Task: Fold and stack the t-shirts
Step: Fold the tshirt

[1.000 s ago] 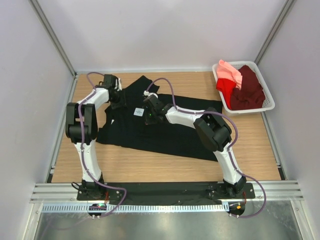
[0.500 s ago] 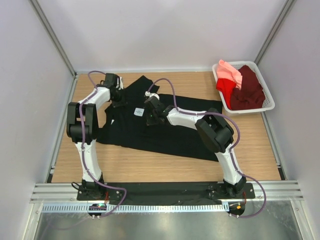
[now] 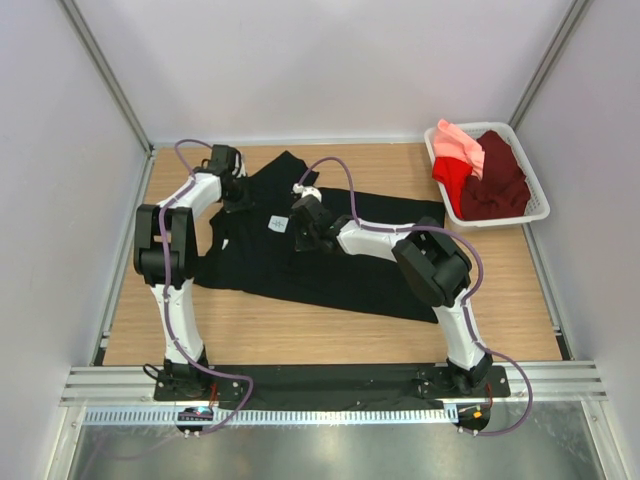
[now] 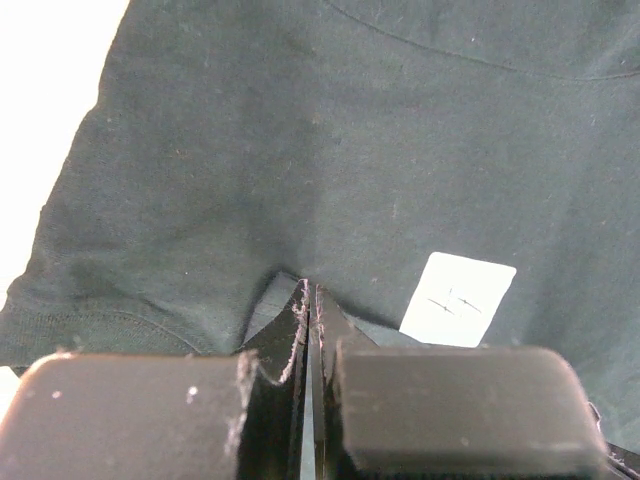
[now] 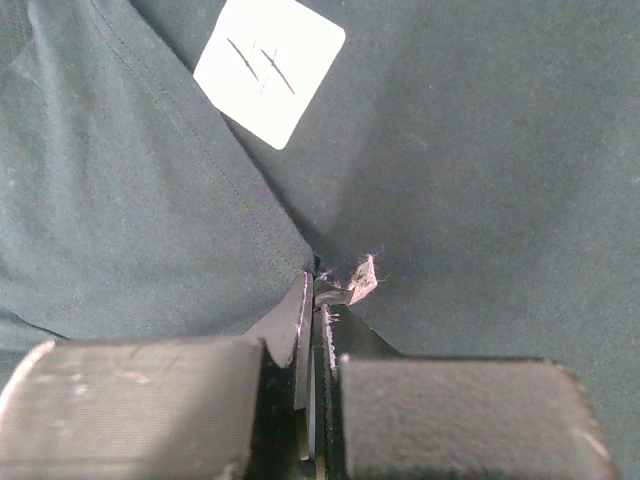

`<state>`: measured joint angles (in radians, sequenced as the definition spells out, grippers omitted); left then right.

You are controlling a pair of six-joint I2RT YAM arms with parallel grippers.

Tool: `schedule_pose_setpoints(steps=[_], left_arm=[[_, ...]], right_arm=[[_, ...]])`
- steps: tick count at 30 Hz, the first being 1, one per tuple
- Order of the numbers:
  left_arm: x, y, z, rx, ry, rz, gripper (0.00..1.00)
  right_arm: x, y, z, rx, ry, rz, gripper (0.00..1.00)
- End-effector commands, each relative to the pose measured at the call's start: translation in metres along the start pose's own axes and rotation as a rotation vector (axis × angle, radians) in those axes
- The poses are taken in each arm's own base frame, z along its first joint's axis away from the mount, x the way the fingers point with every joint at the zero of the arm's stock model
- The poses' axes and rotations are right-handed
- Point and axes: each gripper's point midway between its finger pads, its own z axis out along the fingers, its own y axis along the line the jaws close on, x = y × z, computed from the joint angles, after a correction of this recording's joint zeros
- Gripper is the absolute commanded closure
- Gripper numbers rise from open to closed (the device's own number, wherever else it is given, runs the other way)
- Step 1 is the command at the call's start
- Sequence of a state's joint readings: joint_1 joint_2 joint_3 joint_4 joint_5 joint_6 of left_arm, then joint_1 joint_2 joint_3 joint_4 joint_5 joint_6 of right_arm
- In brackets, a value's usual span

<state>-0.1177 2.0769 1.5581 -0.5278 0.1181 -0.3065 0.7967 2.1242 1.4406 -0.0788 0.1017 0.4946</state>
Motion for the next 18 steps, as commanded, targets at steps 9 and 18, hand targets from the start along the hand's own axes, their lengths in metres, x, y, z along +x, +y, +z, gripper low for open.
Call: schedule_pose_setpoints(steps=[9,18], left_arm=[[-0.047,-0.008,-0.026,-0.021,-0.146,-0.010,1.00],[-0.022,0.004,-0.022,-0.043,-0.097,0.077,0.76]], right_arm=[[-0.041,0.011,-0.021,-0.019,-0.136,-0.009,0.99],[-0.035,0.013,-0.019,-0.031,-0.121,-0.010,0.99]])
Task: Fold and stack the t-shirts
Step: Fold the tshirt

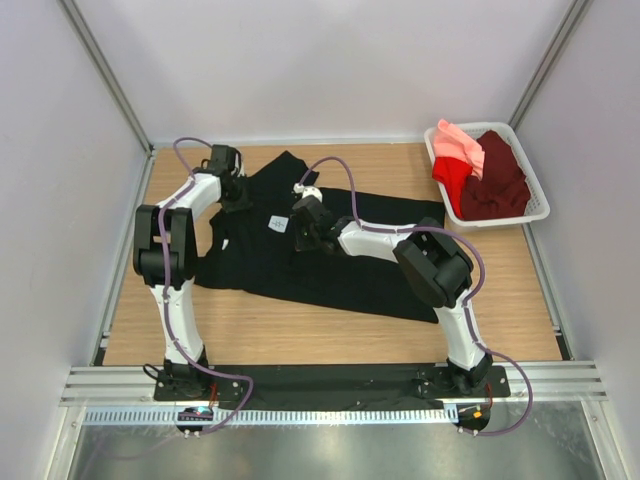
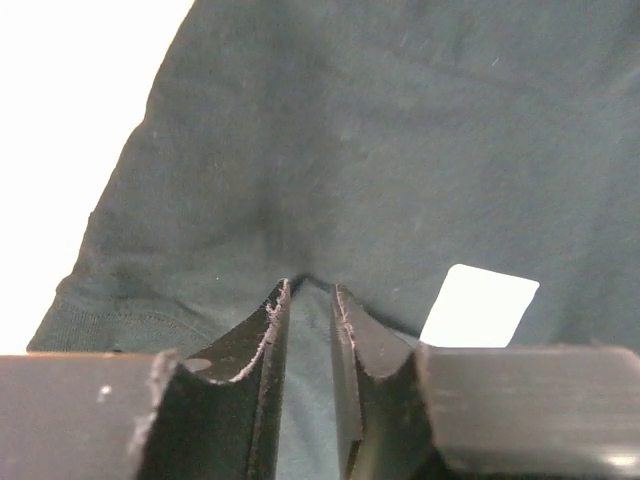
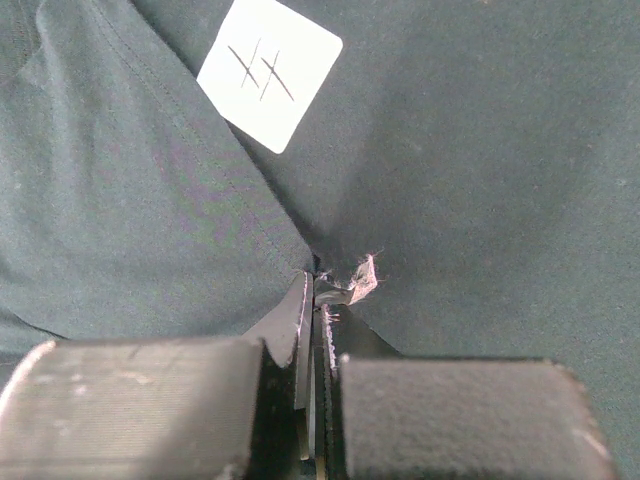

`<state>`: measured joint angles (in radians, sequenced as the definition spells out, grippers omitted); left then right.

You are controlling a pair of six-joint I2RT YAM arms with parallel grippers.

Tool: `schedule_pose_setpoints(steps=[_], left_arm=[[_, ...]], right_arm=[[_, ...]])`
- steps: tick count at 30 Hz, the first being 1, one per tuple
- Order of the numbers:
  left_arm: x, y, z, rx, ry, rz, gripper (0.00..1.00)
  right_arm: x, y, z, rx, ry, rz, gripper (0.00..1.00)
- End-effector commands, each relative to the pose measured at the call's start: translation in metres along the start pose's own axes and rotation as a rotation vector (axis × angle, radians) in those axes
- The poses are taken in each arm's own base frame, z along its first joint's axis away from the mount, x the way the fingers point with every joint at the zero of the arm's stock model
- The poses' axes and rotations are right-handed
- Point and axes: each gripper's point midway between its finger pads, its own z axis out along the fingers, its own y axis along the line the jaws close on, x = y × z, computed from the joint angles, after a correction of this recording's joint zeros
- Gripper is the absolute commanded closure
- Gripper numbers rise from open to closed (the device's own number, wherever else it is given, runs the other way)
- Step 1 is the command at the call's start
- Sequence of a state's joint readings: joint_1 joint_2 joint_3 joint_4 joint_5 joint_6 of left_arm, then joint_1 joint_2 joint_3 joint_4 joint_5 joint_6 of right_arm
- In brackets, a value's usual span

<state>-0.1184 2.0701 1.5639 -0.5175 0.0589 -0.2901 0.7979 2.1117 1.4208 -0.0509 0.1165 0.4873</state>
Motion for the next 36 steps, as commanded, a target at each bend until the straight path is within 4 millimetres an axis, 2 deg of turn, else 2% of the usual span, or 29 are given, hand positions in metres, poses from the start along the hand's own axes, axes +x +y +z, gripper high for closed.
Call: schedule_pose_setpoints(steps=[1,6,19,26,29,30,36], left_arm=[[-0.009,-0.007,-0.016,0.035,-0.045,0.067,0.74],[-0.005,0.000,-0.008,0.006,-0.026,0.084,0.74],[0.009,-0.008,0.004,0.063,0.035,0.088,0.84],[0.009,-0.007,0.008,0.056,0.041,0.080,0.86],[0.007,-0.008,0.006,0.060,0.037,0.081,0.94],[0.007,-0.008,0.007,0.061,0.038,0.081,0.99],[-0.004,-0.012,-0.002,0.067,0.002,0.065,1.00]], right_arm=[[-0.033,0.014,-0.017,-0.033,-0.098,-0.003,0.99],[-0.033,0.014,-0.018,-0.033,-0.098,-0.009,0.99],[-0.032,0.013,-0.017,-0.029,-0.097,-0.004,0.99],[-0.033,0.012,-0.018,-0.024,-0.101,-0.004,0.99],[-0.033,0.011,-0.018,-0.022,-0.102,-0.004,0.99],[-0.032,0.011,-0.018,-0.022,-0.100,-0.003,0.99],[-0.033,0.014,-0.021,-0.029,-0.102,-0.004,0.99]])
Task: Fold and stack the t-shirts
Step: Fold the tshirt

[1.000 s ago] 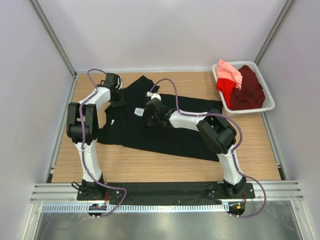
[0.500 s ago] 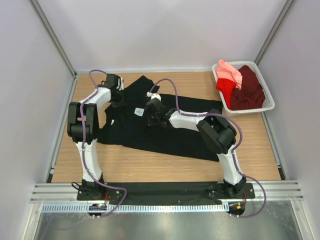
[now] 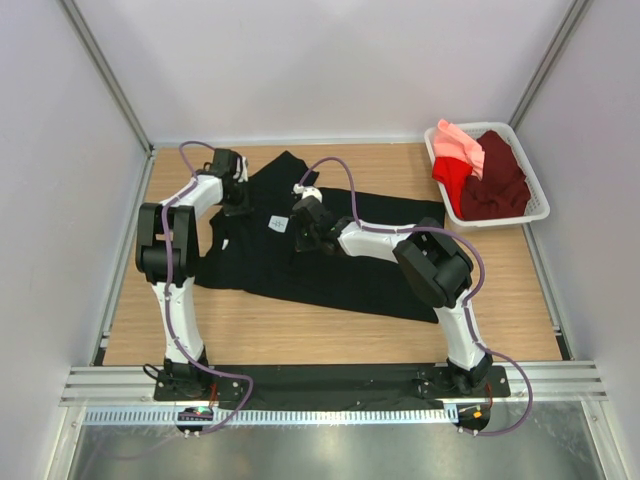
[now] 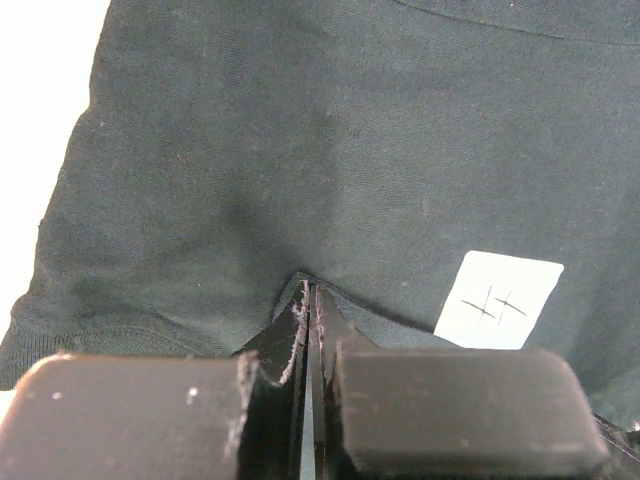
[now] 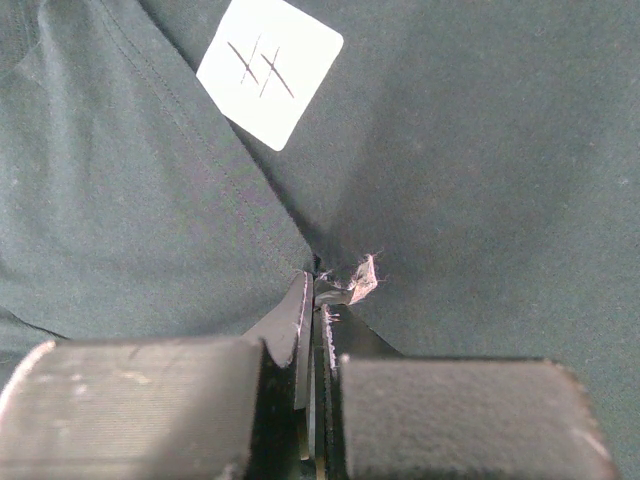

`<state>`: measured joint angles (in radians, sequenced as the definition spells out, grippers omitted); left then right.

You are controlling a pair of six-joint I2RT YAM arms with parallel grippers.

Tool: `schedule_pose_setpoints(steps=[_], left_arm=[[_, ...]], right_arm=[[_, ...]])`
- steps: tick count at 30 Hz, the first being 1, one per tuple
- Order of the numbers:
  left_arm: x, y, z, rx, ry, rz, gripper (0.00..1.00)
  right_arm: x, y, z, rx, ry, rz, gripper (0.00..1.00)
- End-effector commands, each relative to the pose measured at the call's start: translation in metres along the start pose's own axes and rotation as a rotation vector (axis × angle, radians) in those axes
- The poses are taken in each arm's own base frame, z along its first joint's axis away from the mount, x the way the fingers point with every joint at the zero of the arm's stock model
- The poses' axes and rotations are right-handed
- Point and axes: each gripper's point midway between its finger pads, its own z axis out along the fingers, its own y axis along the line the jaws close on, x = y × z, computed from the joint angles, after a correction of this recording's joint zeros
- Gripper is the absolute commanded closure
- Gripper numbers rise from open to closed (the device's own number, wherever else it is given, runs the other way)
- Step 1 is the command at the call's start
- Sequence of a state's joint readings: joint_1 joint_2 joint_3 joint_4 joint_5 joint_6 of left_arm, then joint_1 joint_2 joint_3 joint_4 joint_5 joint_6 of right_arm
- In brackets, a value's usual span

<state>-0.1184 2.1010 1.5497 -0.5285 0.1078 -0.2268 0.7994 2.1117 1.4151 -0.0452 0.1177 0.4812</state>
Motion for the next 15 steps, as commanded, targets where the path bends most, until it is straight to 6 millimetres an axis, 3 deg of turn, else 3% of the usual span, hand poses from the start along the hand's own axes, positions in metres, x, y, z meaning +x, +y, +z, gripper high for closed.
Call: schedule_pose_setpoints(steps=[1,5,15], left_arm=[[-0.026,-0.012,-0.016,0.033,-0.074,0.003,1.00],[-0.036,-0.020,-0.025,0.063,-0.108,-0.006,1.00],[-0.047,-0.029,-0.031,0.102,-0.142,-0.014,1.00]], right_arm=[[-0.033,0.013,-0.022,-0.029,-0.098,0.002,0.99],[-0.043,0.017,-0.025,-0.043,-0.141,0.004,0.99],[-0.042,0.014,-0.028,-0.017,-0.164,0.000,0.99]])
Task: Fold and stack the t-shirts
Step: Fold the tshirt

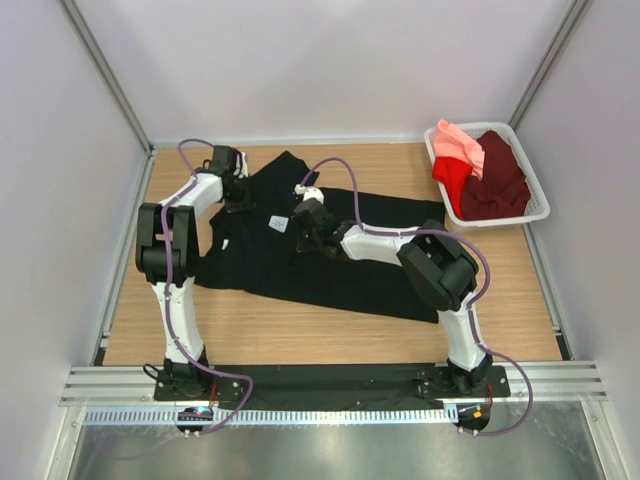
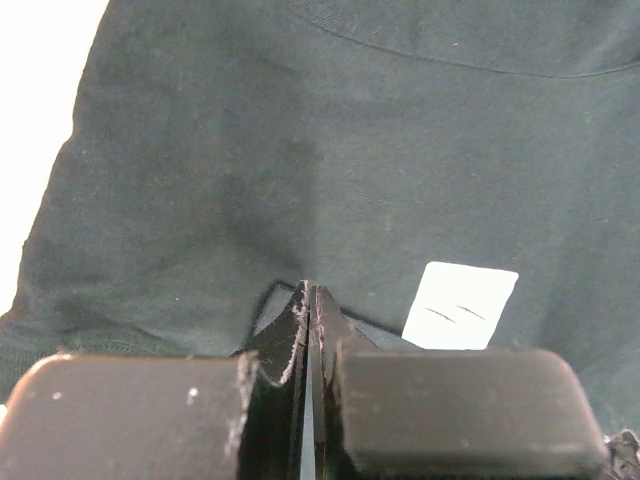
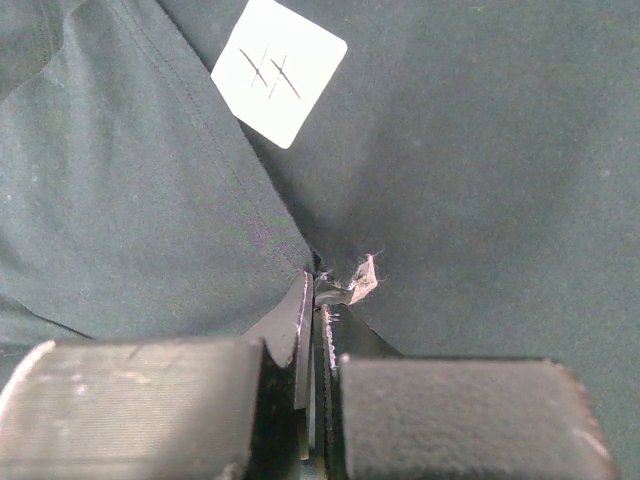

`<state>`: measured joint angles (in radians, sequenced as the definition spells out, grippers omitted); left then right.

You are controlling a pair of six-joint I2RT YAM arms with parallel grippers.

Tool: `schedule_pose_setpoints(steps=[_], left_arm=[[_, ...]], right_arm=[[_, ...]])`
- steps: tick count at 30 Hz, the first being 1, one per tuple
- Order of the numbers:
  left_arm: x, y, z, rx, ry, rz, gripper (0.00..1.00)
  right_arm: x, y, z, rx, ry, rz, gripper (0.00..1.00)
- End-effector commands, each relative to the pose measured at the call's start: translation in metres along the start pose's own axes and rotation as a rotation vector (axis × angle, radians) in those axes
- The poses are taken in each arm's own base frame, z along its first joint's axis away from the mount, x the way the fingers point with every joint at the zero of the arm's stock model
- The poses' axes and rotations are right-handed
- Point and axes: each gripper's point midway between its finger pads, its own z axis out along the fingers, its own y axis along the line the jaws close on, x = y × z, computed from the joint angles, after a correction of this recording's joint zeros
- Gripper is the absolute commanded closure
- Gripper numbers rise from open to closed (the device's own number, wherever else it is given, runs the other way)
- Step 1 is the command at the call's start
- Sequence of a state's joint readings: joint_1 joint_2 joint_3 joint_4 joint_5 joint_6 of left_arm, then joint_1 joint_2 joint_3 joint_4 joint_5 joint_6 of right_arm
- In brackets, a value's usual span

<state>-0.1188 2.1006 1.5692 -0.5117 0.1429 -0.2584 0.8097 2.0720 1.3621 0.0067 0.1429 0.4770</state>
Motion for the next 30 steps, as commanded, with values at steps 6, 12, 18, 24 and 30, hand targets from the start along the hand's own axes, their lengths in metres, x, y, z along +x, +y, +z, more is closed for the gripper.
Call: schedule_pose_setpoints(steps=[6,12,18,24,30], left_arm=[[-0.040,-0.029,-0.026,0.083,-0.126,0.002,1.00],[-0.053,-0.012,-0.063,-0.049,-0.179,-0.045,0.80],[-0.027,0.032,-0.125,-0.275,-0.161,-0.150,0.52],[0.044,0.065,-0.163,-0.286,-0.135,-0.337,0.46],[0.114,0.070,-0.144,-0.132,-0.013,-0.516,0.45]], right_arm=[[-0.040,0.006,-0.021,0.017,-0.138,0.015,0.99],[-0.030,0.002,-0.020,0.029,-0.097,0.014,0.86],[-0.032,0.003,-0.052,0.055,-0.012,0.009,0.66],[-0.003,-0.018,-0.093,0.118,0.106,0.010,0.57],[0.025,-0.041,-0.135,0.150,0.144,0.039,0.53]])
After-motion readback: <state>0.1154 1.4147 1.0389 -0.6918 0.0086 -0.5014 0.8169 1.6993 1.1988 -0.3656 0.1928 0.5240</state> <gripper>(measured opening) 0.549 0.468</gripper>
